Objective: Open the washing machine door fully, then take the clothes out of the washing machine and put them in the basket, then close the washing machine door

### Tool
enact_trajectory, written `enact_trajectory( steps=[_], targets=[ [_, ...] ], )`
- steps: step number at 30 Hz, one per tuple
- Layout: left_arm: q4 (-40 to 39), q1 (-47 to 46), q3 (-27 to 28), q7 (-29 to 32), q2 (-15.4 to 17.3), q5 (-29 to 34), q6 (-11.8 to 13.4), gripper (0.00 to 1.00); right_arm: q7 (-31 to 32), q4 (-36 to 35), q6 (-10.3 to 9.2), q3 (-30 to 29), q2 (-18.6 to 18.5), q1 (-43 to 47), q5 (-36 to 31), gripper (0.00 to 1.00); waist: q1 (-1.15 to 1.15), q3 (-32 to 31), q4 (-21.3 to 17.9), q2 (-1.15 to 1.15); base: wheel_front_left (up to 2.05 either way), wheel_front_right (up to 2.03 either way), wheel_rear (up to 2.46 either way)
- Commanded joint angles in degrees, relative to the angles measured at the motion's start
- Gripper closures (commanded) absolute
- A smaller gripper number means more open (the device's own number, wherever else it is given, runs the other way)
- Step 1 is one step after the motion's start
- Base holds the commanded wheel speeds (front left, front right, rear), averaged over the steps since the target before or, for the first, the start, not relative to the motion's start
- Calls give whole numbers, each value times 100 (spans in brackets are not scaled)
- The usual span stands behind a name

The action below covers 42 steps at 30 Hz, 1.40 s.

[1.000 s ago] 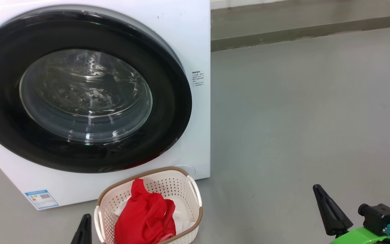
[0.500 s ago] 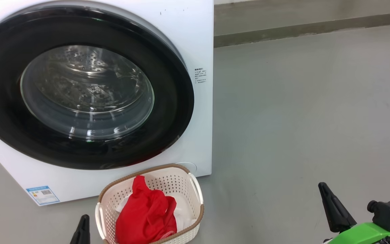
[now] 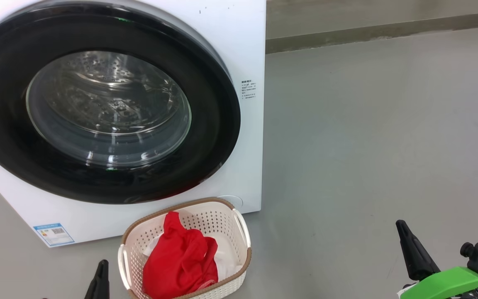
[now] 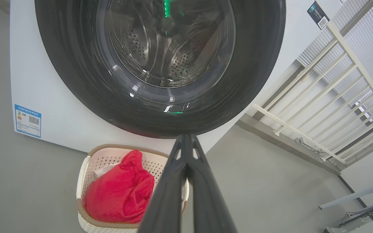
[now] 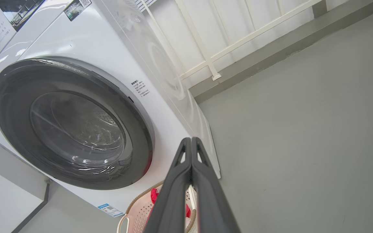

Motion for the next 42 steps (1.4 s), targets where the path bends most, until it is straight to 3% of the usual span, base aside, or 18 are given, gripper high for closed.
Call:
enact_trajectory(
  steps=[1,42],
  targets=[
    [-117,-315,92,37,56,-183,-14,100,27,-132,-2,-18,-40,-323,149,100,-1,8,7,0,0,0,0],
    [9,-664,195,697,79,-2673,-27,100,702,-112,-4,-441,209,-560,2309,100,-1,199,152,0,0,0,0]
  ],
)
